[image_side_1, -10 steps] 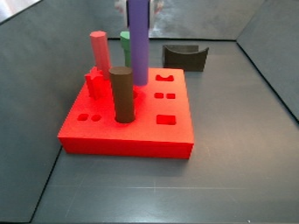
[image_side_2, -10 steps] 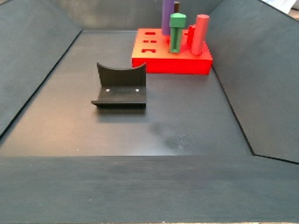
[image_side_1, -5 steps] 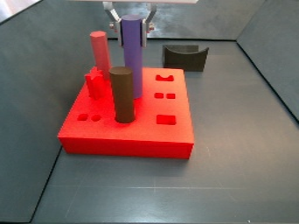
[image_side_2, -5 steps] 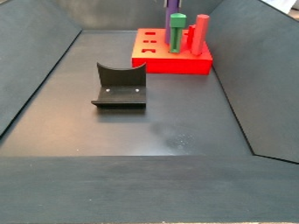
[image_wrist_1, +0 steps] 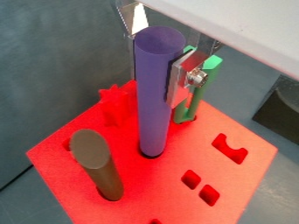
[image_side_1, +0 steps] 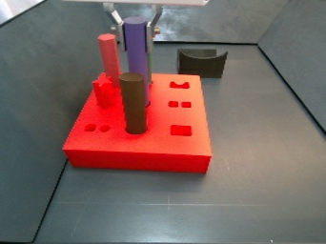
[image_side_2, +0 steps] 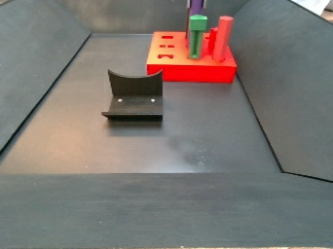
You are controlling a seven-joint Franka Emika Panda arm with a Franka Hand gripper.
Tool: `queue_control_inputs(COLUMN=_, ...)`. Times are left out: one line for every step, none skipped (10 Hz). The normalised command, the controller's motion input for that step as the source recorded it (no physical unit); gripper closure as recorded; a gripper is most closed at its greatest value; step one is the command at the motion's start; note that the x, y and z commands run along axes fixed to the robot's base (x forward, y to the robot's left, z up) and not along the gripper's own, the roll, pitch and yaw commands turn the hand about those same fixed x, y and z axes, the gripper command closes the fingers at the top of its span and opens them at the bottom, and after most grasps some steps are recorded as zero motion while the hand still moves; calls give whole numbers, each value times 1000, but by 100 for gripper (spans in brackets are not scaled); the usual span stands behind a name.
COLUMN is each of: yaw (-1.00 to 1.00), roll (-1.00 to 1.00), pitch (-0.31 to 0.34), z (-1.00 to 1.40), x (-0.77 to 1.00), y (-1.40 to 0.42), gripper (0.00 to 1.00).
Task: Pick up the round object. Move up. Move to above the board. Insert the round object.
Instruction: Insert the round object.
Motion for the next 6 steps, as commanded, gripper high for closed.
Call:
queue_control_inputs(yaw=31, roll=56, pitch=0, z=-266, x=0, y=-169, gripper=100)
queue_control_inputs(yaw=14, roll=53, pitch=0, z=-306, x=0, y=-146, gripper=100)
queue_control_inputs(yaw=0, roll=50, pitch=0, z=-349, x=71, y=-117, gripper=100)
queue_control_inputs(yaw=0, roll=26, pitch=-10, z=-357, x=166, y=-97, gripper=100)
queue_control_inputs(yaw=0, roll=0, pitch=-19, z=-354, x=231, y=-74, gripper=100)
queue_control_inputs(yaw=0, roll=0, pitch=-17, z=-334, x=234, y=-23, gripper=100)
